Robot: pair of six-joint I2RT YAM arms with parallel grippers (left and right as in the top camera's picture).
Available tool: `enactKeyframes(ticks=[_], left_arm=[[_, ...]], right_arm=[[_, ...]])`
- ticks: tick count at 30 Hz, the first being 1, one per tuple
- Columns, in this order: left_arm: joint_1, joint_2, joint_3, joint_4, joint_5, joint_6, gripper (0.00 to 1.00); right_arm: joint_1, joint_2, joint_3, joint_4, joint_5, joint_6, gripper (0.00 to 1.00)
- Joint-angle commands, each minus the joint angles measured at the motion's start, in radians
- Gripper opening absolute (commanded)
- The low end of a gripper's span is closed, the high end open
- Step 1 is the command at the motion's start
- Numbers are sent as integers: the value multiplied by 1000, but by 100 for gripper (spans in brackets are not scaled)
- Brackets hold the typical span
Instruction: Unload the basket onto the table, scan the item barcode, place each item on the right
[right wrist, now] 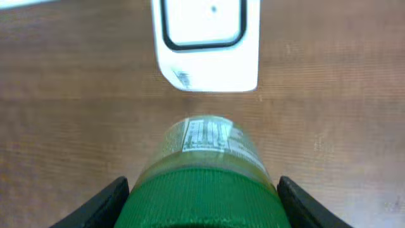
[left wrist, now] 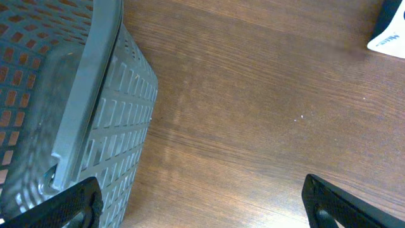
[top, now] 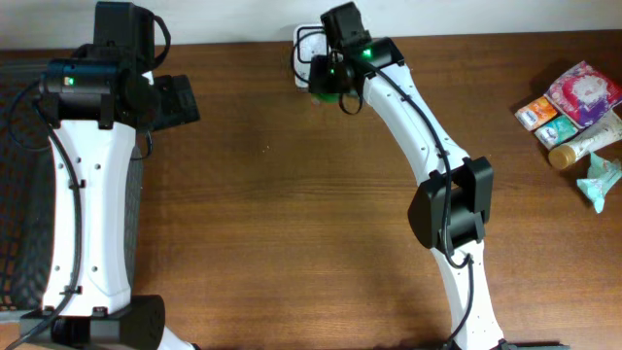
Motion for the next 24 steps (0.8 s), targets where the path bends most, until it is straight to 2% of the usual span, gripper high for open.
enactKeyframes(ticks=[1,3,7,11,13,20,24], left_arm=[[0,-3,10,-1,-10,11,99],[0,-3,10,-1,-10,11,99],[0,-3,10,-1,-10,11,99],[0,-3,10,-1,-10,11,99],[0,-3,10,-1,-10,11,99],[0,-3,10,-1,-10,11,99],[0,-3,10,-1,-10,11,99]], right_arm=[[8,-15,27,85,60,-176,58],[7,-15,27,197,90,-242,58],[7,-13,2,398,109,-242,58],[7,65,-5,623,108,-243,58],[7,100,-5,686,108,-298,58],[6,112,-4,702,163,-397,59],[-10,43,-1,674,314,-387,60]])
